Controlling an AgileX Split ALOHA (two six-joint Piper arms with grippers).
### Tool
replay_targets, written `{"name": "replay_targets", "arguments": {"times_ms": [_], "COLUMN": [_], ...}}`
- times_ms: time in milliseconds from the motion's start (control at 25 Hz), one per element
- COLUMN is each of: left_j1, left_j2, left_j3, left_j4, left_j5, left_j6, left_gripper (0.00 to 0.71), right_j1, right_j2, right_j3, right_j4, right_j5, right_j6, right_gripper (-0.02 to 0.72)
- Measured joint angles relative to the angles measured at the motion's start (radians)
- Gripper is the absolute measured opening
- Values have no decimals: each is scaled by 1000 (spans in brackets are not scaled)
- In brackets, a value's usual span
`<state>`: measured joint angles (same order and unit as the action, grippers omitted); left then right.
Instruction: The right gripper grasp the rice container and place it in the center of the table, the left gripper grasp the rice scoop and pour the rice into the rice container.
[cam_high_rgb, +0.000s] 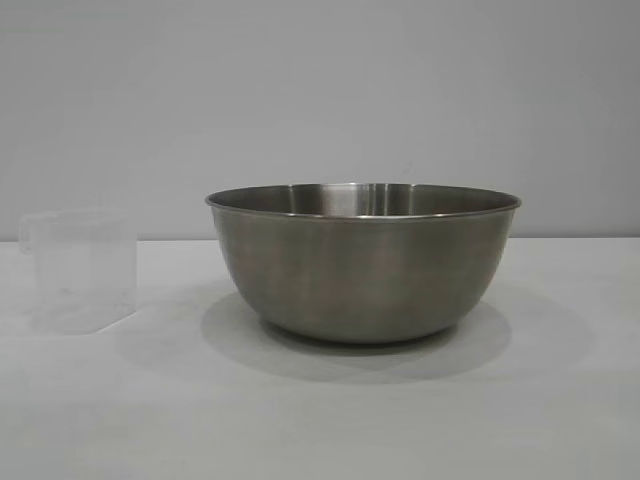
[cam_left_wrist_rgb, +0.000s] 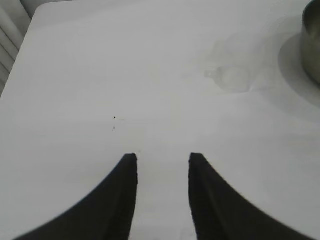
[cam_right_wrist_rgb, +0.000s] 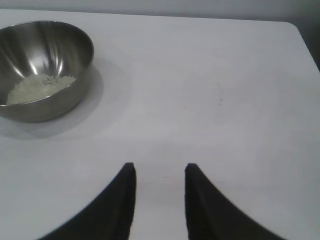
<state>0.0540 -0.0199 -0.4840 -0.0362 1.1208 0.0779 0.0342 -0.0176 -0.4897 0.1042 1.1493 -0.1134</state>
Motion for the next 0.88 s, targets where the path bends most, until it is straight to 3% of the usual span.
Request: {"name": "replay_targets", "arguments": {"times_ms": [880], "left_j1": [0], "left_j2": [0], "left_j3": [0], "left_j4": [0], "left_j5": [0], "left_j6": [0], "left_gripper": [209], "right_j1": [0], "right_j2": [0], "right_j3": [0], "right_j4": [0], "right_j5": [0], "right_j6": [0], "right_gripper": [235]}}
